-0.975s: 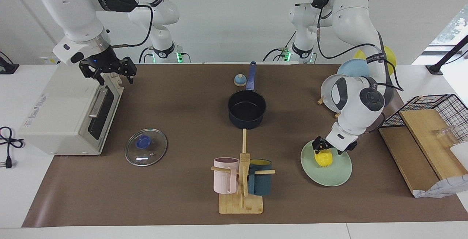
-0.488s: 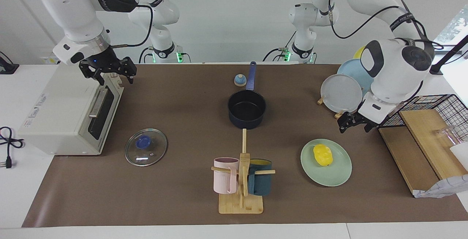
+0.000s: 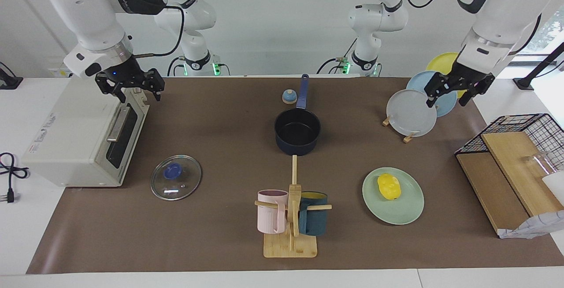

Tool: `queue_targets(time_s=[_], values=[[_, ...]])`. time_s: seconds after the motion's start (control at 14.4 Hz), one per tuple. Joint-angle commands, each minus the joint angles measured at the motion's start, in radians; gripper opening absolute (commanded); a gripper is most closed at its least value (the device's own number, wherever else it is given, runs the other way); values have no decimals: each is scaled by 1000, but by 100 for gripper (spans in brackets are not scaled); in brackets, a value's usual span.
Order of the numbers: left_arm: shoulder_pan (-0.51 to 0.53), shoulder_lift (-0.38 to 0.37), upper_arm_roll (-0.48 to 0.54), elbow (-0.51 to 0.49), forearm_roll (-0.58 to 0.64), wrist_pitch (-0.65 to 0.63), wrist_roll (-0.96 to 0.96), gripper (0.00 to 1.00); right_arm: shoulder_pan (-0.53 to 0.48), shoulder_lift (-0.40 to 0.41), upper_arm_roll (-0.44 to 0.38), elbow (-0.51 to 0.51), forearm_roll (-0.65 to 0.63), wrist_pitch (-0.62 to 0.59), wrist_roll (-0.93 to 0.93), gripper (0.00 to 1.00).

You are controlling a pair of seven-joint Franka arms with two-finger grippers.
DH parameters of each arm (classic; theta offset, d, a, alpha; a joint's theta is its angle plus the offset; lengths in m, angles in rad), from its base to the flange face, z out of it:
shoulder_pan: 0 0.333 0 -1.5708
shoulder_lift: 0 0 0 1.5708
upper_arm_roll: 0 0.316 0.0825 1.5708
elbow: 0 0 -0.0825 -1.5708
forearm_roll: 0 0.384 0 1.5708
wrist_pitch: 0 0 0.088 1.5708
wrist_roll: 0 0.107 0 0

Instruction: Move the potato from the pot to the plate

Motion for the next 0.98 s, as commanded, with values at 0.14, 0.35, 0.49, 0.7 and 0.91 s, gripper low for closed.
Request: queue_targets(time_s=[0.14, 0.35, 0.49, 0.7, 0.91], values=[[31, -92, -12, -143, 18, -35, -14, 100, -3, -5, -3, -7, 15, -9, 11, 100], [90, -106, -72, -199, 12, 25, -18, 100, -3, -5, -3, -7, 15, -9, 11, 100], [91, -92, -75, -173, 5, 20, -23, 100, -3, -5, -3, -7, 15, -9, 11, 100], [81, -58, -74, -87, -7, -59, -26, 100, -3, -5, -3, -6, 15, -9, 11, 100], [86, -59, -74, -97, -38, -35, -27, 100, -3, -5, -3, -7, 15, -9, 11, 100]])
